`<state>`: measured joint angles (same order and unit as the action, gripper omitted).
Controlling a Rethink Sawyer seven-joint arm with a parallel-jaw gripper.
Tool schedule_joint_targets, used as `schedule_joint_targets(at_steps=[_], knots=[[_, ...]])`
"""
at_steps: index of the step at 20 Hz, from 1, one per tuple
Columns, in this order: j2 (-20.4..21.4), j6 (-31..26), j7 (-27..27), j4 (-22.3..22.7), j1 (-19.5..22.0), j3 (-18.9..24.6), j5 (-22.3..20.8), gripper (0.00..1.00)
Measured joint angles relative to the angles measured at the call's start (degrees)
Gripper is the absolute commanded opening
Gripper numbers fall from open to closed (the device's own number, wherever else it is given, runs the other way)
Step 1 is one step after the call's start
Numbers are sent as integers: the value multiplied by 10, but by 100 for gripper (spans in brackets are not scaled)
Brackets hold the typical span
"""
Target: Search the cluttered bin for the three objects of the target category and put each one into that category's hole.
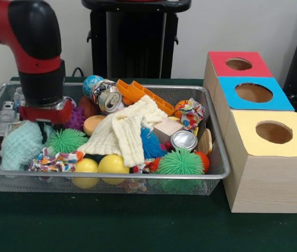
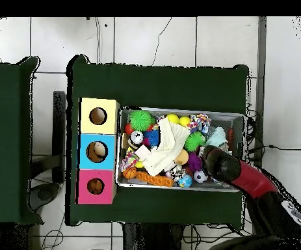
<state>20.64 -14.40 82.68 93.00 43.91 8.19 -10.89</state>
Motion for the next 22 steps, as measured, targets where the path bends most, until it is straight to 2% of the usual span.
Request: schedule_joint_targets(at_steps=[2, 3, 10, 14, 22], knots=[[-3, -39, 0, -22, -3, -4, 16, 100], [-12, -92, 0, -47, -4, -6, 33, 100], [-36, -209, 0, -113, -4, -6, 53, 100], [-44, -242, 0, -134, -5, -6, 54, 100], [-43, -240, 0, -132, -6, -9, 54, 100]])
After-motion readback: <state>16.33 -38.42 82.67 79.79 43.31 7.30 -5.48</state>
